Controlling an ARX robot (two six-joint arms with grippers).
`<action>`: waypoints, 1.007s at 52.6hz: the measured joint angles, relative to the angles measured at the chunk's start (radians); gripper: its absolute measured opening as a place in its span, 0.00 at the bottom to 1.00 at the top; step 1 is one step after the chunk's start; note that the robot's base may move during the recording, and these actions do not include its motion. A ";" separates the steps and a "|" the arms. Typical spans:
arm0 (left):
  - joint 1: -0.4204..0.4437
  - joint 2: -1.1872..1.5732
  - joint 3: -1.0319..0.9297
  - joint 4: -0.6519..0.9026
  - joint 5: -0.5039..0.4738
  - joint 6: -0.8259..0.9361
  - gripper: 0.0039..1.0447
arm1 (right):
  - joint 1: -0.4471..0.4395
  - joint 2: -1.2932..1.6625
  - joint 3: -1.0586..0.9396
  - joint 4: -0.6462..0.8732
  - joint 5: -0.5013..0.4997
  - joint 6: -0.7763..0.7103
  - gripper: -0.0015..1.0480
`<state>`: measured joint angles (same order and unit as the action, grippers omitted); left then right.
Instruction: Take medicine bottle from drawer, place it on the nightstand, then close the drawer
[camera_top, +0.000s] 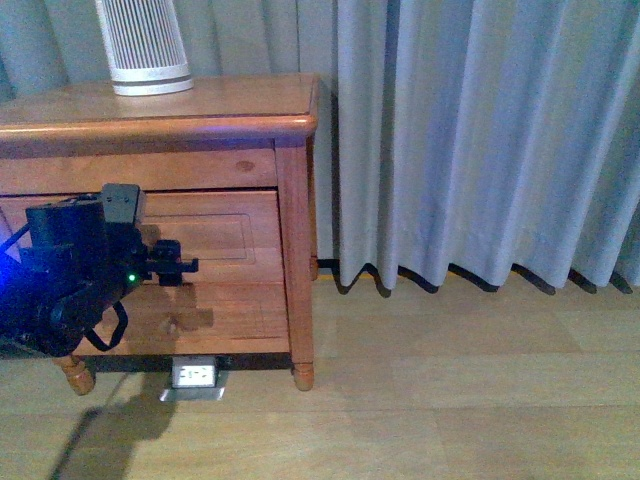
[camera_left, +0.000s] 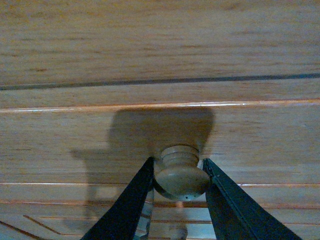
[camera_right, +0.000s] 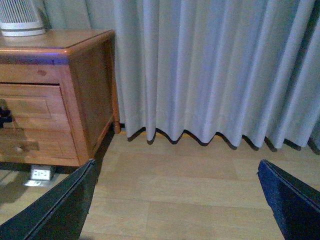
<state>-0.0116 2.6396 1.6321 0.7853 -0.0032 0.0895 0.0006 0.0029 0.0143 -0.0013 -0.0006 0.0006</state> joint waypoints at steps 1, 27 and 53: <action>0.001 0.000 0.000 0.000 0.002 0.000 0.27 | 0.000 0.000 0.000 0.000 0.000 0.000 0.93; 0.003 -0.009 -0.058 0.081 0.000 0.026 0.24 | 0.000 0.000 0.000 0.000 0.000 0.000 0.93; -0.024 -0.225 -0.598 0.352 -0.042 0.072 0.24 | 0.000 0.000 0.000 0.000 0.000 0.000 0.93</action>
<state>-0.0360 2.4142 1.0340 1.1374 -0.0448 0.1619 0.0006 0.0029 0.0143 -0.0013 -0.0006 0.0006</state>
